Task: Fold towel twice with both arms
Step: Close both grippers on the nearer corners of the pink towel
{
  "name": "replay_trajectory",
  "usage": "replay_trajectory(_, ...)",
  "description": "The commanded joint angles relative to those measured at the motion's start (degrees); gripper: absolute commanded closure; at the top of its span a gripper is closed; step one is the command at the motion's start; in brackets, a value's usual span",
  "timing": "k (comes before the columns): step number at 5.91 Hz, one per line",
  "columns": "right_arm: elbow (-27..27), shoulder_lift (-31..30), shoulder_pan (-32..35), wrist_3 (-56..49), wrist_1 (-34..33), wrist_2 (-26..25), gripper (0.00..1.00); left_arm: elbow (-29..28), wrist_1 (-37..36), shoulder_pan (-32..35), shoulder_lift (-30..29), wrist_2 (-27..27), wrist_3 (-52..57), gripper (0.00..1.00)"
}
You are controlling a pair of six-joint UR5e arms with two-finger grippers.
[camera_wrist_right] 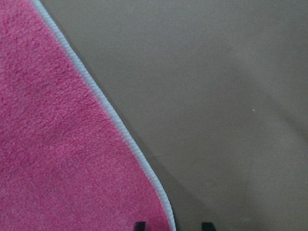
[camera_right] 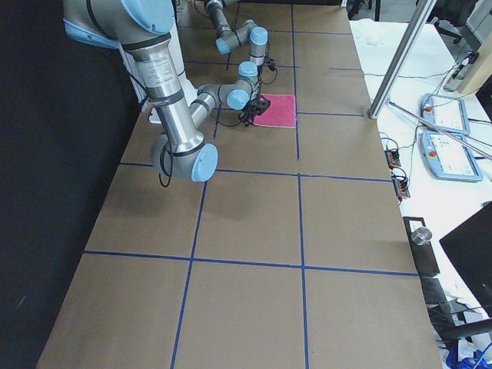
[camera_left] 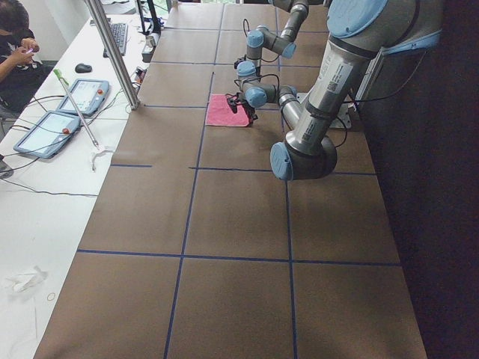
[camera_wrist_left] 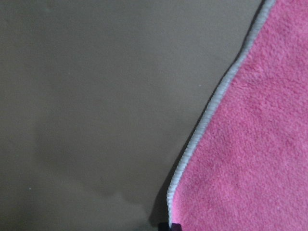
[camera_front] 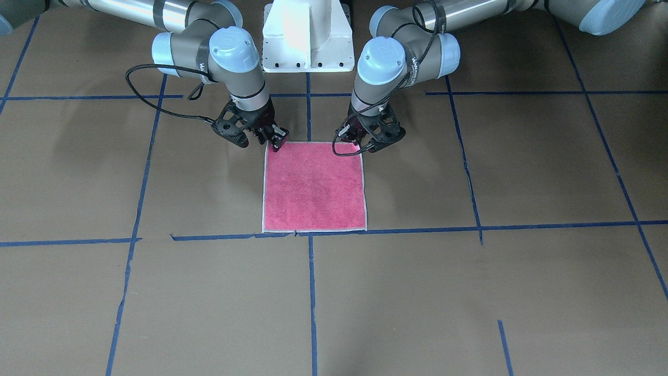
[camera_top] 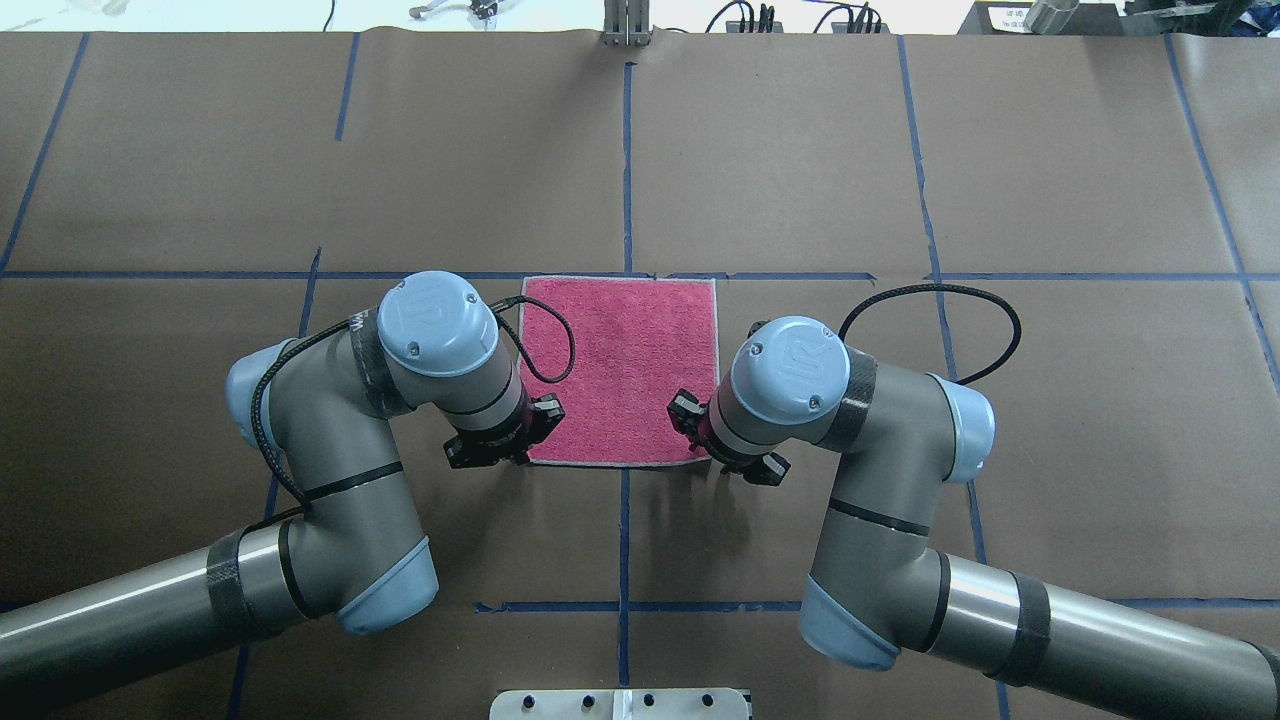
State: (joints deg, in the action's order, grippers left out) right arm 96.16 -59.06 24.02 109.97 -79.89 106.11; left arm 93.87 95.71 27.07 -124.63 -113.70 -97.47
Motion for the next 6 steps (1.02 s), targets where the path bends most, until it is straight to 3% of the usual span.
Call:
replay_trajectory(1, 0.5, 0.0, 0.1, 0.2, -0.1, 0.1, 0.65, 0.0, 0.0, 0.1, 0.0, 0.0, 0.0, 1.00)
replay_trajectory(3, 0.9, -0.2, 0.2, 0.2, -0.1, 0.1, 0.81, 0.0, 0.0, 0.1, 0.0, 0.0, 0.0, 1.00)
replay_trajectory(4, 0.9, -0.2, 0.3, 0.2, -0.1, 0.1, 0.94, 0.0, 0.0, 0.1, 0.0, 0.0, 0.0, 1.00)
replay_trajectory(6, 0.9, -0.3, 0.3, 0.2, -0.1, 0.1, 0.99, 0.0, 0.0, 0.2, 0.0, 0.0, 0.1, 1.00)
